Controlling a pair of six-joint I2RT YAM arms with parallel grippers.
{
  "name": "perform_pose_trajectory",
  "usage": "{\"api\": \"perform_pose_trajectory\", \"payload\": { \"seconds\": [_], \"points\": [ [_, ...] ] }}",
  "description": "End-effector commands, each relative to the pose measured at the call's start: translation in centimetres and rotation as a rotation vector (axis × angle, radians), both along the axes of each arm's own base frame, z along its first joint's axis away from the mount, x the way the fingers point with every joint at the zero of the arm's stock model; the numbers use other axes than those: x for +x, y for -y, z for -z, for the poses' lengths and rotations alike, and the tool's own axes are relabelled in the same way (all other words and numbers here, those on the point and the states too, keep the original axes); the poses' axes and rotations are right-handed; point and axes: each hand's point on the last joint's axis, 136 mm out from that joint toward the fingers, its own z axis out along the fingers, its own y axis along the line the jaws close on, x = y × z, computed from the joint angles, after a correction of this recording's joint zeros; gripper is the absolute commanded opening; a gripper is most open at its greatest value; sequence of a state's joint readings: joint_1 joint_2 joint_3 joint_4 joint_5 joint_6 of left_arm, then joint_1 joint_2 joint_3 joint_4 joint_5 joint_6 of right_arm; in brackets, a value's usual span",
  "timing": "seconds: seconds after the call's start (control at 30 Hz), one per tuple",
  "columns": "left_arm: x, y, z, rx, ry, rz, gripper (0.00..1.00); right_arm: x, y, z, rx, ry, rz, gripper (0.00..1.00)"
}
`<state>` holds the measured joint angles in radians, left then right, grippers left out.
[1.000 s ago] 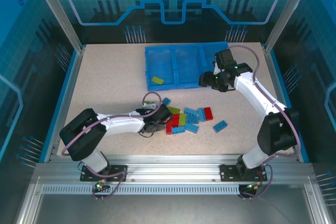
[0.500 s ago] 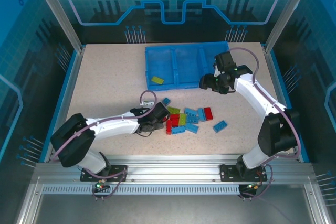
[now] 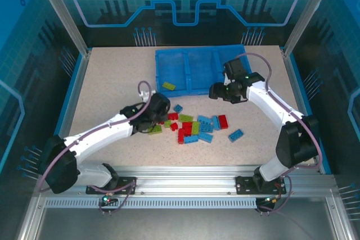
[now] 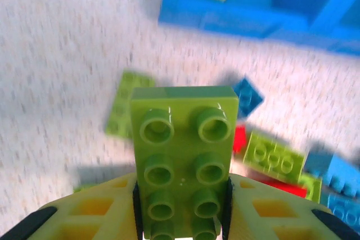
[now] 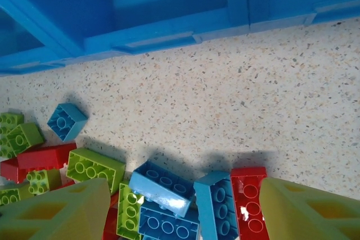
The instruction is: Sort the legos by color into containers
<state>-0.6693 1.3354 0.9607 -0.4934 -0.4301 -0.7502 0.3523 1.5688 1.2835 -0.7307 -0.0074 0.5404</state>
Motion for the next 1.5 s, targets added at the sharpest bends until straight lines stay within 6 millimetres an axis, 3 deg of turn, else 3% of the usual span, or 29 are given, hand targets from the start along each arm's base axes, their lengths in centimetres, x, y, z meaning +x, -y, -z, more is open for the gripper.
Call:
{"api": "perform_pose_trajectory", "payload": {
  "seconds": [0.0, 0.2, 0.43, 0.63, 0.83, 1.0, 1.1, 1.3, 1.47],
  "points": [
    [4.2, 1.1, -2.7, 0.008, 0.057, 0.126, 0.39, -0.5, -1.7, 0.0, -0.003, 0.019, -0.067, 0.72],
    [9.9, 3.2, -4.1, -0.010, 0.025, 0.246, 0.39, -2.2, -4.0, 1.1, -0.009, -0.011, -0.146, 0.71],
    [14.2, 3.5, -1.4, -0.104, -0.076, 0.215, 0.39, -5.1, -6.0, 2.9, -0.041, -0.098, -0.174, 0.71],
    [16.1, 3.3, 0.3, -0.123, -0.099, 0.170, 0.39, -7.6, -8.8, 4.5, -0.034, -0.168, -0.188, 0.71],
    [16.5, 4.3, 1.2, -0.181, -0.128, 0.165, 0.42, -9.7, -10.7, 6.4, -0.047, -0.242, -0.179, 0.68],
    [16.1, 4.5, 1.0, -0.213, -0.132, 0.154, 0.60, -10.7, -11.4, 7.7, -0.065, -0.294, -0.160, 0.66],
    [15.8, 4.4, -0.2, -0.232, -0.100, 0.147, 0.68, -10.8, -12.1, 8.1, -0.069, -0.297, -0.164, 0.66],
    [14.2, 3.6, -4.1, -0.249, -0.020, 0.155, 0.75, -10.7, -12.7, 9.2, -0.083, -0.318, -0.160, 0.65],
    [12.0, 2.3, -4.9, -0.233, 0.003, 0.150, 0.77, -10.9, -13.5, 9.4, -0.075, -0.322, -0.168, 0.65]
  ]
}}
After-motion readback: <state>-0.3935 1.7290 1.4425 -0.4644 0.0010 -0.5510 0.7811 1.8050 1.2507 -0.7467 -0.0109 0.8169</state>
